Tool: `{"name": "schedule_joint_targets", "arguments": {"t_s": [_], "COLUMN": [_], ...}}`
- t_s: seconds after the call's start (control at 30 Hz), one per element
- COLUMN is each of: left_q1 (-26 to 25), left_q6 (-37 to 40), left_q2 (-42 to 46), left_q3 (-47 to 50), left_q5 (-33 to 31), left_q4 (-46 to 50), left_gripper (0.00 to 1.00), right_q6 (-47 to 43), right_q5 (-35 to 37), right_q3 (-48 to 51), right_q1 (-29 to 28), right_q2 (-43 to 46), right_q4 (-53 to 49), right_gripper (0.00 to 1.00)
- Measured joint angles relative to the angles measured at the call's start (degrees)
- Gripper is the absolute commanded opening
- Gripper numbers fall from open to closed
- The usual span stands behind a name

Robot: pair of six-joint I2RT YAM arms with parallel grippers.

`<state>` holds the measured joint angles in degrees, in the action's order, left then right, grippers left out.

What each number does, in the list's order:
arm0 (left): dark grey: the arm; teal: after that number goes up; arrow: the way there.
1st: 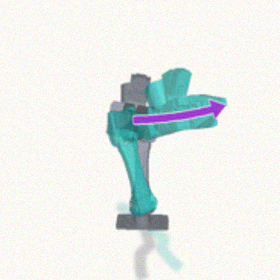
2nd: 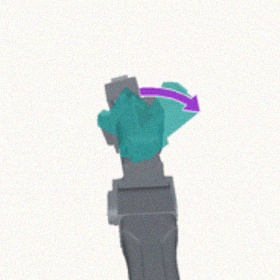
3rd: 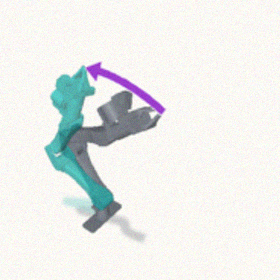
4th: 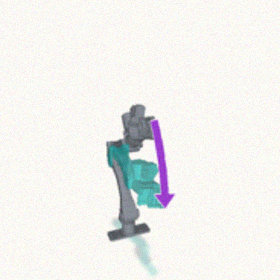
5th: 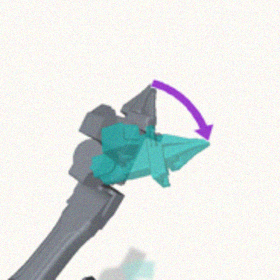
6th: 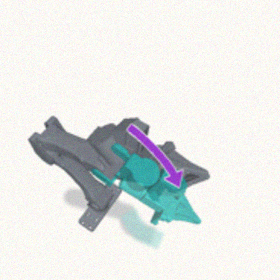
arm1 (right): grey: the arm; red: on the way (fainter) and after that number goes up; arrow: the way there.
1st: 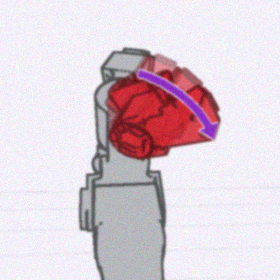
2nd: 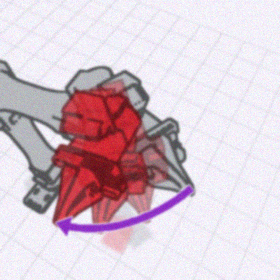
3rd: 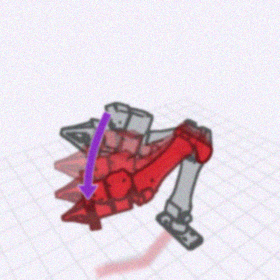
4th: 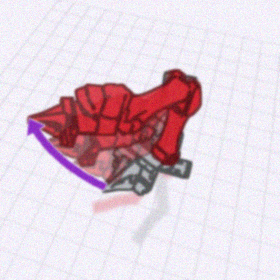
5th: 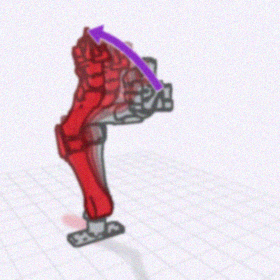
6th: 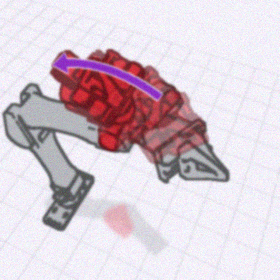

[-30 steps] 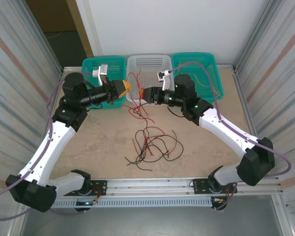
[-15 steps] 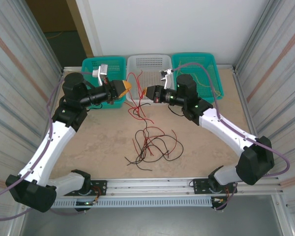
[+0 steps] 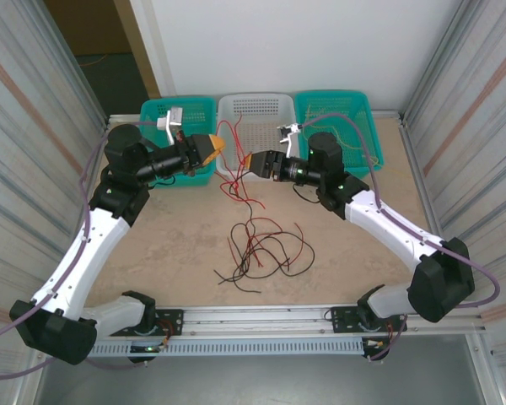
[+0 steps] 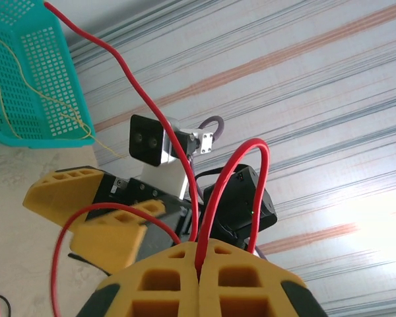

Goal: Untangle the cables

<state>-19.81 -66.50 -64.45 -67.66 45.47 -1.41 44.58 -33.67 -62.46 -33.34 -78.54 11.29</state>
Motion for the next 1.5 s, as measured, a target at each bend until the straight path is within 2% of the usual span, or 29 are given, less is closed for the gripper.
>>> {"name": "schedule_joint_targets", "arguments": {"t_s": [0.13,0.2,0.27,0.5,0.67,0.8,0.87,0.97,1.1,1.23,1.3,1.37,1.5], "left_q1": [0.0,0.0,0.0,0.0,0.0,1.0,1.6,1.5,2.4,4.1,4.6,5.1,5.8], "left_q6": [-0.9,-1.3,-1.7,-2.8,-2.8,-1.0,3.1,11.3,18.8,22.4,23.3,24.1,24.2], "left_q2": [-0.3,-0.6,-1.1,-1.7,-1.7,-1.3,-0.4,0.2,2.8,4.0,4.0,4.0,4.4], "left_q3": [0.1,0.1,0.1,0.2,0.3,0.4,-0.8,-7.6,-12.2,-11.4,-9.8,-7.8,-2.5], "left_q5": [0.0,0.1,0.3,0.7,0.6,-0.9,-4.8,-18.7,-39.9,-51.8,-54.1,-53.8,-46.2], "left_q4": [-1.7,-2.3,-2.8,-4.7,-4.9,-2.5,4.3,22.2,40.6,52.2,54.7,54.6,47.1], "left_gripper": [0.00,0.00,0.00,0.00,0.00,0.00,0.00,0.00,0.00,0.00,0.00,0.00,0.00], "right_q6": [0.0,0.0,0.0,0.7,1.5,1.7,1.5,1.3,1.5,1.4,1.1,0.0,-3.7], "right_q5": [-2.5,-2.8,-2.8,-4.2,-5.0,-4.5,-3.1,0.1,2.9,4.1,4.1,4.1,7.0], "right_q3": [0.0,0.0,-0.1,-4.2,-5.4,-5.1,-4.2,-2.1,0.7,0.1,-2.5,-7.3,-19.5], "right_q1": [0.0,0.0,0.0,0.0,0.8,3.2,5.7,12.0,24.4,31.5,31.6,30.4,25.6], "right_q2": [0.0,0.0,0.0,-2.4,-4.3,-3.9,-2.7,0.6,4.5,4.1,2.0,-1.7,-10.7], "right_q4": [0.5,0.5,0.5,2.5,4.1,3.4,1.3,-2.7,-6.6,-8.5,-10.2,-11.7,-17.6], "right_gripper": [0.79,0.76,0.70,0.27,0.00,0.00,0.00,0.00,0.00,0.00,0.00,0.00,0.00]}}
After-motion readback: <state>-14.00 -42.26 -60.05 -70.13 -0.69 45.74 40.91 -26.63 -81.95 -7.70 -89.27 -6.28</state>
